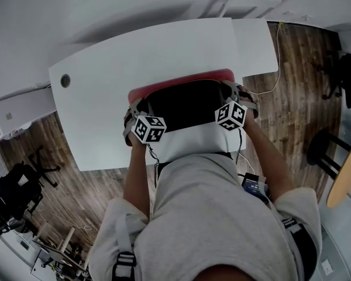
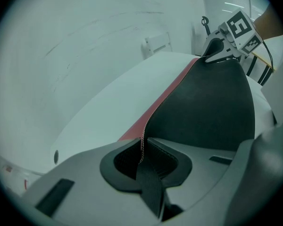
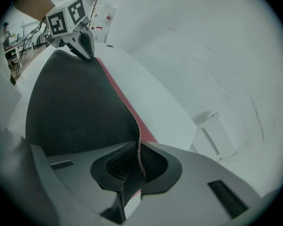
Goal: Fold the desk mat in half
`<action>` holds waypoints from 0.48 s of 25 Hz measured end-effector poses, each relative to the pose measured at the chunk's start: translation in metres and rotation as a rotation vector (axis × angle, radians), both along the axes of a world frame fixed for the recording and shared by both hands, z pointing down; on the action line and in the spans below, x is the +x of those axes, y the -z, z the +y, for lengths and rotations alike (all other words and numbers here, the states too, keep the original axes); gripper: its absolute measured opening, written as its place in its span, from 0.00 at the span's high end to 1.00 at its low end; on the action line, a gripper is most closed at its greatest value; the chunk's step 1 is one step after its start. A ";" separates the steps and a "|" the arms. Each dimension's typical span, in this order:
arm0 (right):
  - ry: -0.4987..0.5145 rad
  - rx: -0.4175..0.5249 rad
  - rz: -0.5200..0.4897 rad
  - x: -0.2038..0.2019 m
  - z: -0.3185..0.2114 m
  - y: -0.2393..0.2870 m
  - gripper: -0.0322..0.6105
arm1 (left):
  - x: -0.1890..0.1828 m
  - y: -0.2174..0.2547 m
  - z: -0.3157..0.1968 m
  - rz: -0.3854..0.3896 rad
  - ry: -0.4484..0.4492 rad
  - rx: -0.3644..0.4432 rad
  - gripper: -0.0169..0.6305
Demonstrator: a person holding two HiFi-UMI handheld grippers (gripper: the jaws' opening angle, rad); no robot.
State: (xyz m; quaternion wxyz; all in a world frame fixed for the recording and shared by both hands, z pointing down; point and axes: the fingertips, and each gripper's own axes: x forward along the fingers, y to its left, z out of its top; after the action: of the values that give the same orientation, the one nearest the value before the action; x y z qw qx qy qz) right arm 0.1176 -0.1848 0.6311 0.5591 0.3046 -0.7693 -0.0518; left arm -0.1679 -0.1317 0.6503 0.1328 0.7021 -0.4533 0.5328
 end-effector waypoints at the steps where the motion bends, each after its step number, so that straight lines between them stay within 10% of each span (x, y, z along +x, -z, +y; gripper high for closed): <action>1: -0.001 0.002 -0.001 0.000 -0.001 0.001 0.86 | 0.000 0.001 -0.001 -0.001 0.001 0.002 0.91; 12: -0.002 0.011 -0.003 -0.001 -0.010 0.000 0.86 | -0.001 0.000 -0.013 -0.002 0.011 0.009 0.91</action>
State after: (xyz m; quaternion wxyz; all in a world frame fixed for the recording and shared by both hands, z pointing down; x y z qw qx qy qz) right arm 0.1169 -0.1953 0.6310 0.5564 0.3087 -0.7695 -0.0551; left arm -0.1693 -0.1451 0.6505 0.1324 0.6997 -0.4596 0.5307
